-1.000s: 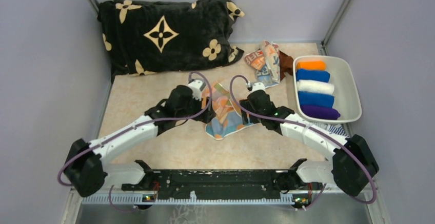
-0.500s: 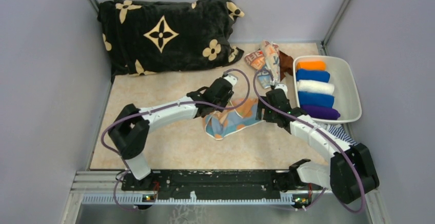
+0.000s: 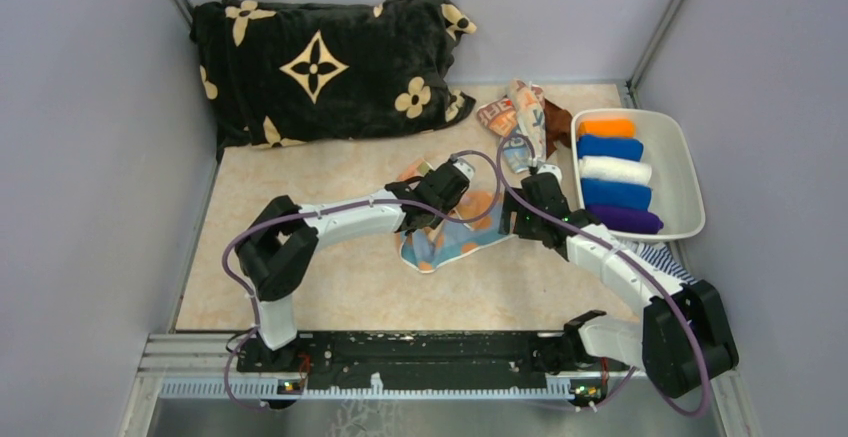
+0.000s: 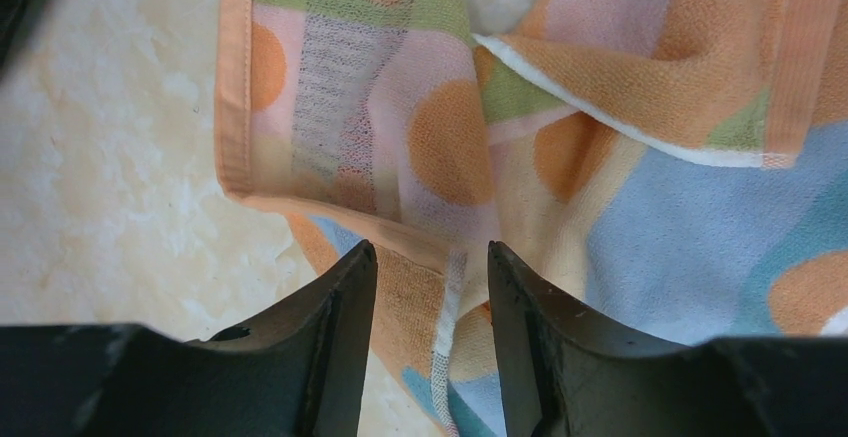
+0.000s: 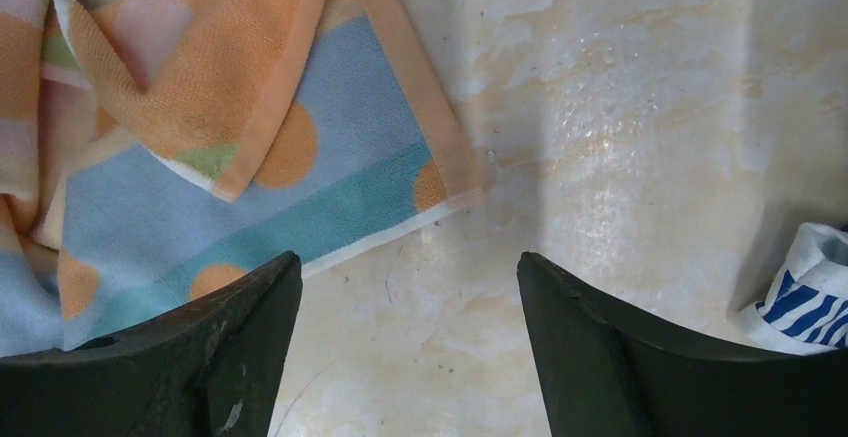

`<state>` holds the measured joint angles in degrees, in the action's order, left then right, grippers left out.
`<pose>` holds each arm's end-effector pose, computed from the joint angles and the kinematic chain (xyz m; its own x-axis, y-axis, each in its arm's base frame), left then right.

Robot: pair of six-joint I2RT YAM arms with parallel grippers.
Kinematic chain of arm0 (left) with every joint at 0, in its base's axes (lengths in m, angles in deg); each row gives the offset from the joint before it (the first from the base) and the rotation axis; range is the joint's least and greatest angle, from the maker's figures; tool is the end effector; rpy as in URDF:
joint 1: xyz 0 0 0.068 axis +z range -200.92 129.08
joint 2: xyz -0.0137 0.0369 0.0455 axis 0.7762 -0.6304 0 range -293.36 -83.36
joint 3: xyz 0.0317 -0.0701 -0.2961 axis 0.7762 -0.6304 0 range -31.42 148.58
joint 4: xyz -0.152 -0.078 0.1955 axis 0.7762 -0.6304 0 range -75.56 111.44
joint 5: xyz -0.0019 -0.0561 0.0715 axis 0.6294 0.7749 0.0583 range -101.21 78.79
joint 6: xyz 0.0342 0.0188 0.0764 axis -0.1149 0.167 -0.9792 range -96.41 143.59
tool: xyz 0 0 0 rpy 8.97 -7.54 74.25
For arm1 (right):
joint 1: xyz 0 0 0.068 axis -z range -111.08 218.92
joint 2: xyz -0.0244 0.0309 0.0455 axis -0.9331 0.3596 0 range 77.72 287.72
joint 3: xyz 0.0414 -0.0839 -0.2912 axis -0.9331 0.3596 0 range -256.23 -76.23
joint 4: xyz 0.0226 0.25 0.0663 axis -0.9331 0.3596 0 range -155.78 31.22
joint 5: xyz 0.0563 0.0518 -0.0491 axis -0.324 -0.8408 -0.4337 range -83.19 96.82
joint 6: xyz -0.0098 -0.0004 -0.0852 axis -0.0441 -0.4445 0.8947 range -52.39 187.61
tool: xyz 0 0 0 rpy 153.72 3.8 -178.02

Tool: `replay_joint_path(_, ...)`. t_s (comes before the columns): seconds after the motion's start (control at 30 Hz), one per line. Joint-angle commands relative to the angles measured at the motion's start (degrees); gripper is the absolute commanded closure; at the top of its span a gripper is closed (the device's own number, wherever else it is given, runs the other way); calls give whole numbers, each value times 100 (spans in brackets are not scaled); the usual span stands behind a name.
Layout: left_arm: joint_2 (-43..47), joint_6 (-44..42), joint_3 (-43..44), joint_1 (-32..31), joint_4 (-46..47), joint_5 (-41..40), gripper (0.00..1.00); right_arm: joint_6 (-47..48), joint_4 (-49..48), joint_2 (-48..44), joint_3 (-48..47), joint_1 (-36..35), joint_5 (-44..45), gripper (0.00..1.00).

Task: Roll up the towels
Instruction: Move the towel to the center of the board.

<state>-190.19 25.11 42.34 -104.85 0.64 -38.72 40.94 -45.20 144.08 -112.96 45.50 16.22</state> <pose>0.2789 -0.3236 0.2026 -0.4900 0.6330 -0.5993 0.5439 0.7593 0.3573 0.2220 0.0827 0.2043 -0.7631 0.1521 -0.6281 0.0518 0.9832 0.1751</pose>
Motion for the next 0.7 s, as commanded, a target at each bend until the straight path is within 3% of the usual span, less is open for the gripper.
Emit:
replay_joint_path(0.0, -146, 48, 109, -32, -130, -226, 48, -7, -279, -7, -1, 82, -42, 21)
replay_joint_path(0.2, -290, 52, 166, -32, -144, -250, 51, 0, -318, 36, 33, 109, -74, 21)
replay_joint_path(0.33, -218, 122, 156, -31, -193, -324, 66, -4, -332, 38, 65, 132, -85, 21)
replay_joint_path(0.5, 265, 230, 3, -2, -225, -546, 70, 42, -303, 116, 44, 160, -69, 21)
replay_joint_path(0.67, 1038, 458, -594, 216, 97, -279, 72, 57, -300, 340, -6, 196, -43, 21)
